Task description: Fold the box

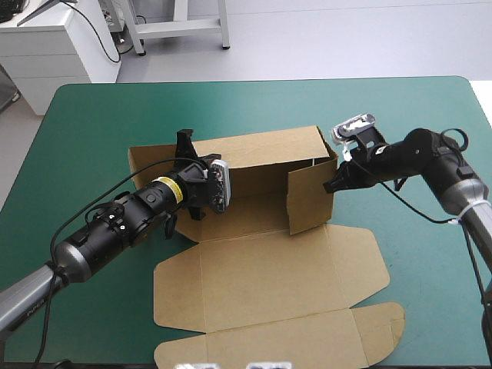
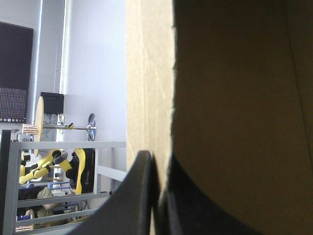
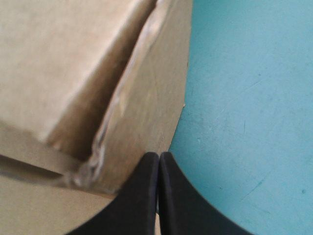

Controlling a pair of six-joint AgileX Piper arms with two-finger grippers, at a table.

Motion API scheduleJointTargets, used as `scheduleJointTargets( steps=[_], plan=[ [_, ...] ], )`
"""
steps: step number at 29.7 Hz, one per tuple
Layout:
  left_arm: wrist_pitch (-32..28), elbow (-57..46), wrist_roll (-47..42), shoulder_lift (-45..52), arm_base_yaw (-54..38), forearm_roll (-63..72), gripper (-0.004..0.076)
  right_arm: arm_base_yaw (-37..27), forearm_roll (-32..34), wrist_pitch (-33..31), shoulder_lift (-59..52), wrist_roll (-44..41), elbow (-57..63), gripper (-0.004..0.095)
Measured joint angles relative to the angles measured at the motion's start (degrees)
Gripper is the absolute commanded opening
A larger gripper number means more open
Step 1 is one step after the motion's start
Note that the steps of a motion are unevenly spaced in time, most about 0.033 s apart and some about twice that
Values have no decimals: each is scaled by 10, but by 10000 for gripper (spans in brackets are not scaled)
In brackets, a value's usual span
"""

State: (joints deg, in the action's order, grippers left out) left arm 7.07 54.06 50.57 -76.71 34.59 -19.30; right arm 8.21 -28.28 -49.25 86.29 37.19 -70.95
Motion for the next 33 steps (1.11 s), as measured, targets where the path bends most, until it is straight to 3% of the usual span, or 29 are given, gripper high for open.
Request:
scheduleJointTargets(
  steps=[3, 7, 9, 14, 21, 29, 33],
  plan=[
    [2, 0, 0, 0, 0, 0, -8, -1, -44, 52, -15, 77, 51, -21],
    [6, 1, 0, 0, 0, 1, -8, -15, -98, 65, -21, 184, 86, 20],
    [6, 1, 0, 0, 0, 1, -8, -29, -111, 45, -21, 220, 90, 115],
    [6, 1, 0, 0, 0, 1, -8, -92, -141, -29, -22, 300, 93, 462],
    [6, 1, 0, 0, 1, 1, -8, -108, -238, -30, -15, 412, 93, 677],
    [13, 1, 0, 0, 11, -1, -8, -56, -251, -14, 28, 417, 92, 705],
    [30, 3, -2, 3, 25, -4, -8, -27, -215, 13, 28, 389, 92, 699]
  ],
)
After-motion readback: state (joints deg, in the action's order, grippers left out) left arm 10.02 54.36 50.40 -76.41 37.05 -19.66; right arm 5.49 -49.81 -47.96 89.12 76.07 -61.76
